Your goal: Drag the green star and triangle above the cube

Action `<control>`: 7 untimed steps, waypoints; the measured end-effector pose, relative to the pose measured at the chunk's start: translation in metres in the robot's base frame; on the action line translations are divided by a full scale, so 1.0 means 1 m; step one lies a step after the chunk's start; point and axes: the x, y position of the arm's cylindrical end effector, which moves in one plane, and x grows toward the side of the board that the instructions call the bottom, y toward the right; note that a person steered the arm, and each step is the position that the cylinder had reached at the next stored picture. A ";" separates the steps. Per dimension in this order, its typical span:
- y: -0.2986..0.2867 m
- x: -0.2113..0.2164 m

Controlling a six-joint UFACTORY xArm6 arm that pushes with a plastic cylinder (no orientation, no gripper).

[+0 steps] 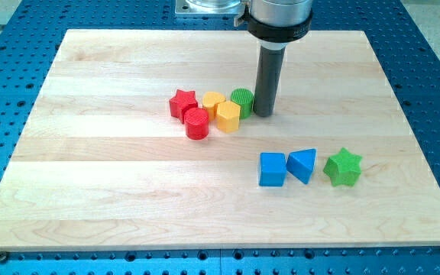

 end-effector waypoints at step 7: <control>0.039 0.123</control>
